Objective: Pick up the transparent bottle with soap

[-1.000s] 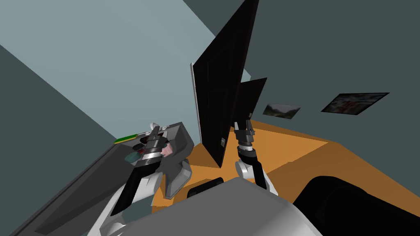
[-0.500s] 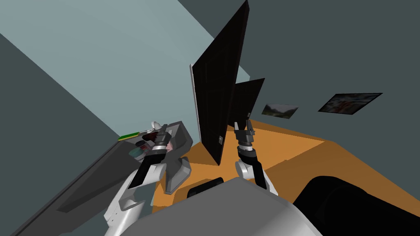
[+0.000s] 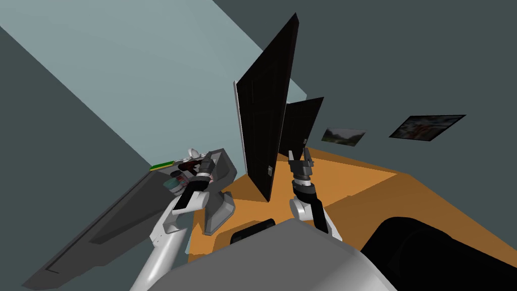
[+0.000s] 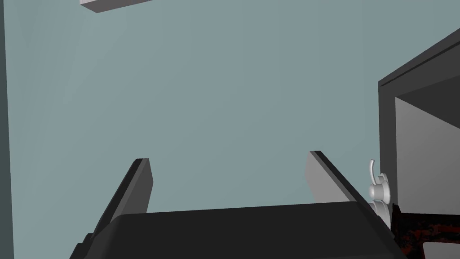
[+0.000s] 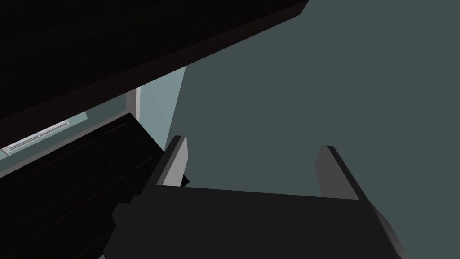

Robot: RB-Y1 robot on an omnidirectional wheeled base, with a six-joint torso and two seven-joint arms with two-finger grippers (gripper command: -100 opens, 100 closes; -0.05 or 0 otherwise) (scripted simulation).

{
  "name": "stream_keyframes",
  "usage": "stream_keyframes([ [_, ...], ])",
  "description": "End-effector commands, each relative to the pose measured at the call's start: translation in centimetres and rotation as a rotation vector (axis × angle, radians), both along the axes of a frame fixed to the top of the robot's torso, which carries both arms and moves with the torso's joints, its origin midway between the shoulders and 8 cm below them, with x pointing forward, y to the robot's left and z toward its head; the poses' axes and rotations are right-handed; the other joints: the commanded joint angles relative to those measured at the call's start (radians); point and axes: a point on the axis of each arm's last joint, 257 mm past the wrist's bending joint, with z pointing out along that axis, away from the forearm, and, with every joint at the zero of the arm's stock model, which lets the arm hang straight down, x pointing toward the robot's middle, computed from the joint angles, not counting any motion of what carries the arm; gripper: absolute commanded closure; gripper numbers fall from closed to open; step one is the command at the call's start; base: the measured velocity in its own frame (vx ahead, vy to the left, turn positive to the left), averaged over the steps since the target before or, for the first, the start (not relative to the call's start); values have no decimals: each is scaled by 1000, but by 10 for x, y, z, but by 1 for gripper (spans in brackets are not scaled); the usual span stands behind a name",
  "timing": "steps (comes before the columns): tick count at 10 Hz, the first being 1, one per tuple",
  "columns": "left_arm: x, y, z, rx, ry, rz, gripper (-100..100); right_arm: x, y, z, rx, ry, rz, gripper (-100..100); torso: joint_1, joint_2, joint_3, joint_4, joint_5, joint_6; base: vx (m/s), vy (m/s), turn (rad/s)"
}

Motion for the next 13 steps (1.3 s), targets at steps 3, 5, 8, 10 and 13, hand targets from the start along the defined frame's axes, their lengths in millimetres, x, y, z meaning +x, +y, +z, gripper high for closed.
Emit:
stream_keyframes([
  [3,28,-2,-14,12,82,4,-100,0,0,0,0,0,0,0,2,1,0,0,0,0,-69,-14,4],
  [5,47,-2,-23,19,134,7,-100,0,0,0,0,0,0,0,1,0,0,0,0,0,-69,-22,7],
  [8,75,-3,-38,32,221,15,-100,0,0,0,0,0,0,0,1,-1,-1,0,0,0,-56,-23,9],
  [10,90,-2,-47,37,275,20,-100,0,0,0,0,0,0,0,1,-1,-1,0,0,0,-56,-8,12],
  [13,106,-2,-56,43,345,28,-100,0,0,0,0,0,0,0,1,-3,-1,-1,0,0,-31,-13,9],
])
